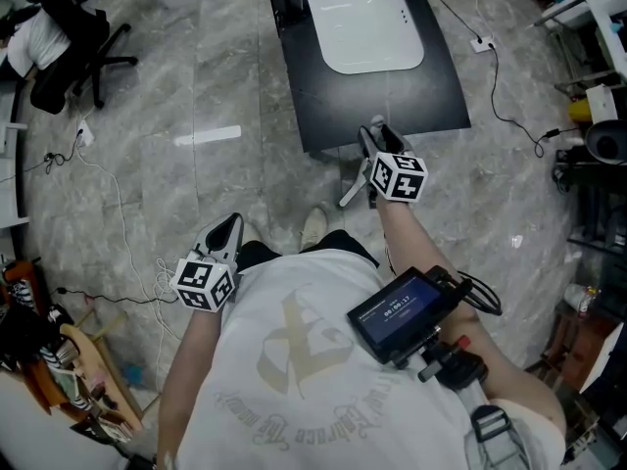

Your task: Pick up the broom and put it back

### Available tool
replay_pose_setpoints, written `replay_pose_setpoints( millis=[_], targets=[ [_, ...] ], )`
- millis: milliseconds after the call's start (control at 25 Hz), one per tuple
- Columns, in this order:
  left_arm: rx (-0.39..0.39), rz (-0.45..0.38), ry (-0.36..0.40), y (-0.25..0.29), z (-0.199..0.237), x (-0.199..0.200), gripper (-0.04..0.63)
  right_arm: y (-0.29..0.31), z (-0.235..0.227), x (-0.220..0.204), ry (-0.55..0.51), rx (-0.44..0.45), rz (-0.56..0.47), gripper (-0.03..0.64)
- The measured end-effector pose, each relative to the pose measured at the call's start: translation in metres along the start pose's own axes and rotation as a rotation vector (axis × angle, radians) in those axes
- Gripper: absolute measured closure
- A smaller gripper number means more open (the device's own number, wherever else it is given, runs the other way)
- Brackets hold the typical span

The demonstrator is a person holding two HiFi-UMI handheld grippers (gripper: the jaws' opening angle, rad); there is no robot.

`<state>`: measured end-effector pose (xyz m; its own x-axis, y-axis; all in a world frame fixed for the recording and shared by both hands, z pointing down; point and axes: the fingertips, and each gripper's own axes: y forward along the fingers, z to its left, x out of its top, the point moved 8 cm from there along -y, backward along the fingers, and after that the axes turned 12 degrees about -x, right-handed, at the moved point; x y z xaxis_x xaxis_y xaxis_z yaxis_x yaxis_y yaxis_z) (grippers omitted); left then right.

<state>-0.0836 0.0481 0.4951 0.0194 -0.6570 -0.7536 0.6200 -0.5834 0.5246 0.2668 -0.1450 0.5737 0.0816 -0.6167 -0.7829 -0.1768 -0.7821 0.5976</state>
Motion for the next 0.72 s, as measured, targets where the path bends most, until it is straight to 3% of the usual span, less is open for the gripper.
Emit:
replay_pose_setpoints(
  millis=[240,720],
  targets=[
    [-0.01,0.006,0.004,0.0,-0.004,-0.004,0.583,-0.008,-0.011,0.003,0.002,-0.048,-0.036,0.462],
    [-0.018,0.006,0.0,0.001,0.001,-0.004,0.583,-0.013,-0.033,0.007,0.05,-0.19,-0.049,0.479]
  ],
)
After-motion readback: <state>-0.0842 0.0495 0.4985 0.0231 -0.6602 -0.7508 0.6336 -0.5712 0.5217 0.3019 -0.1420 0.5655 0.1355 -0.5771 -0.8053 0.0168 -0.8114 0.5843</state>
